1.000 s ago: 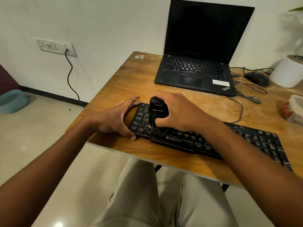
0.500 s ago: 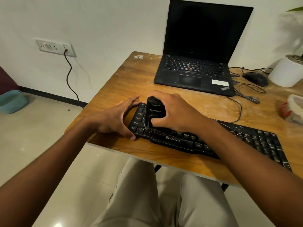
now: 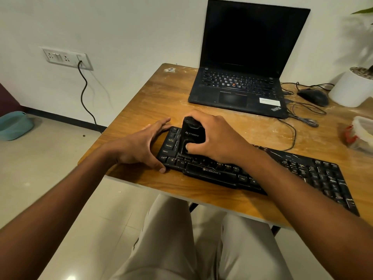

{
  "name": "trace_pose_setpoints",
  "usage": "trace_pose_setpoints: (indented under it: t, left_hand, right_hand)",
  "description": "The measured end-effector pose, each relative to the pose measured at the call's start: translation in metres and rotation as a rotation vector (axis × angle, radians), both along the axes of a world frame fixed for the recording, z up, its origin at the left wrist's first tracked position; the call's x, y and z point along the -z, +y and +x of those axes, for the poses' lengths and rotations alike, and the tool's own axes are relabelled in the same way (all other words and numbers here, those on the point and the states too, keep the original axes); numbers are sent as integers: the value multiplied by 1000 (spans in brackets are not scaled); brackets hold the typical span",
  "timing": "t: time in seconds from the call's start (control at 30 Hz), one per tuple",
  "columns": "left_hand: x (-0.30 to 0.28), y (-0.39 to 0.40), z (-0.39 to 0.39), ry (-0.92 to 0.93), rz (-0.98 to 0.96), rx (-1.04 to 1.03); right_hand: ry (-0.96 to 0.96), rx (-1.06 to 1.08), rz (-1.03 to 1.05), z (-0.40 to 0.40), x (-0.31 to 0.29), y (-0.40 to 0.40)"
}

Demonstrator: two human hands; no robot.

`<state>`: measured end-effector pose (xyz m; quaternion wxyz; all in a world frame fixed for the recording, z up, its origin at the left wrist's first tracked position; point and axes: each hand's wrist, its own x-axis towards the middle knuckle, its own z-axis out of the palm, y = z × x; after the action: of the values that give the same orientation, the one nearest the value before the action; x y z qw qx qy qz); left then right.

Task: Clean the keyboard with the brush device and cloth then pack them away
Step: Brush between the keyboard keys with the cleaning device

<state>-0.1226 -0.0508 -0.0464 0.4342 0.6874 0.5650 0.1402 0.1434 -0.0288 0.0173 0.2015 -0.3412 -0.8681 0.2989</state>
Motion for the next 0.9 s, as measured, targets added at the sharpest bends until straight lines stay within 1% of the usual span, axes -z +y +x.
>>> trace_pose_setpoints:
  t: [0.13,0.2,0.27,0.37,0.43,0.57,0.67,0.73,0.8,0.9]
  left_hand:
    - [-1,1,0,5,-7,10]
    - [-1,0,0,4,-10,11]
    - [-1,1,1,6,-11,5]
    - [-1,0,1,10,-5,0]
    - [-2,-1,1,15,8,5]
    - [-2,0,1,18,4,10]
    - [0,1,0,19,5,11]
    - [1,1,0,7,5,10]
    - [1,2,-1,-2,2,4]
    - [2,2,-1,11,11,12]
  right_hand:
    - [-206,-14,-27,22,-13,8]
    - [-259,-14,-32,29,-19,10]
    - [-181,4,-28,26,-21,9]
    - [23,27,-6,9,-18,3]
    - [75,20,14,-4,-10,-1]
    - [-26,7,-29,-4,2,-1]
    - [-196,-17,-10,11,-12,4]
    - [-248,-26,-2,15,-19,7]
    - [-188,-12,38,13,-21,8]
    - [-23,6,46,0,-15,4]
